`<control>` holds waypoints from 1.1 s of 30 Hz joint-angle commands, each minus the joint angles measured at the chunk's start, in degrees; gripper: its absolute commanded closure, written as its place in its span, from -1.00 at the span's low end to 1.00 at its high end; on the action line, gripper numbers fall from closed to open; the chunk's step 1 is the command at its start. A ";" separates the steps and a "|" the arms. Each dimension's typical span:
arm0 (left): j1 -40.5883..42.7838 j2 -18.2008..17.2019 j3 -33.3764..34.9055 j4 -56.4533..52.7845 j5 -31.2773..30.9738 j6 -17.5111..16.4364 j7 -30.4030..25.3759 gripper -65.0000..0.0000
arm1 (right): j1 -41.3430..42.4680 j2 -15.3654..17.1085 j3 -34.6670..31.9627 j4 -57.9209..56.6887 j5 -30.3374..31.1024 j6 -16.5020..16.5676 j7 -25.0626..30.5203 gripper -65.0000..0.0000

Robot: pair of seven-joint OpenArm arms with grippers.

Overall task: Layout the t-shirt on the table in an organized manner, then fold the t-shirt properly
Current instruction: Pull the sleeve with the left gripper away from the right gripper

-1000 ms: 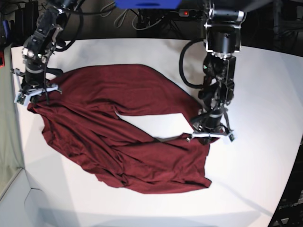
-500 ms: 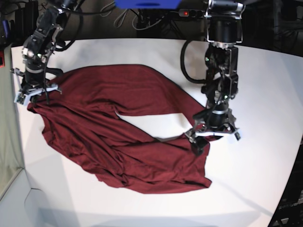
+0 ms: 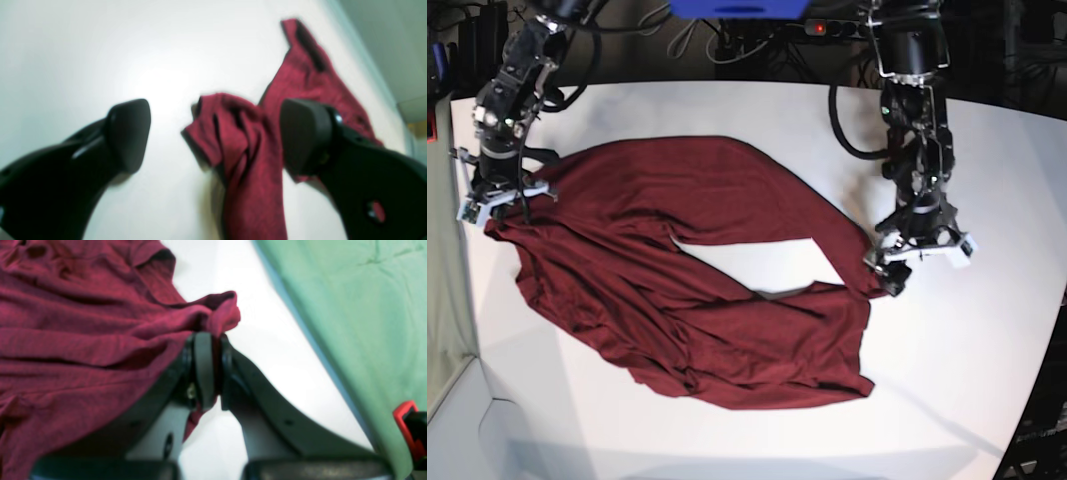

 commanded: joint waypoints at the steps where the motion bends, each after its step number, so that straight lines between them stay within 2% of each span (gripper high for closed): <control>1: -1.61 -0.29 0.06 0.11 0.05 -0.45 -0.55 -0.82 | 0.57 0.34 0.02 0.59 0.12 0.00 1.53 1.00; 4: -1.88 0.06 0.06 -2.17 0.23 -0.45 -0.55 -0.81 | 1.36 0.52 0.02 -0.03 0.12 0.00 1.53 1.00; 6: -1.88 0.06 0.06 -2.70 0.23 -0.45 -0.55 -0.70 | 1.36 0.61 0.10 -0.03 0.12 0.00 1.53 1.00; 9: -1.88 -0.03 0.06 -2.70 0.23 -0.54 -0.55 -0.30 | 1.63 0.61 0.10 -0.03 0.12 0.00 1.53 1.00; 12: -1.88 -0.12 0.06 -2.70 0.23 -0.54 -0.55 0.22 | 1.71 0.61 0.10 -0.03 0.12 0.00 1.53 1.00; 13: -1.88 -0.12 0.06 -2.79 0.23 -0.54 -0.55 0.27 | 1.71 0.61 0.10 -0.03 0.12 0.00 1.53 1.00; 17: -2.32 -0.12 0.06 -4.55 0.23 -0.54 -0.82 0.17 | 1.71 0.61 0.10 -0.03 0.12 0.00 1.53 1.00; 22: -5.22 -0.20 0.15 -11.14 0.23 -0.54 -0.55 0.18 | 1.71 0.61 0.02 -0.03 0.12 0.00 1.53 1.00; 25: -6.10 -0.20 0.15 -13.25 0.23 -0.62 -0.47 0.41 | 1.71 0.61 0.02 -0.03 0.12 0.00 1.53 1.00; 29: -6.01 -0.12 0.15 -13.34 0.23 -0.62 -0.47 0.98 | 1.71 0.61 0.02 -0.03 0.12 0.00 1.53 1.00; 33: -5.66 -0.29 0.15 -12.99 0.23 -0.62 -0.47 0.99 | 1.71 0.61 0.02 -0.03 0.12 0.00 1.53 1.00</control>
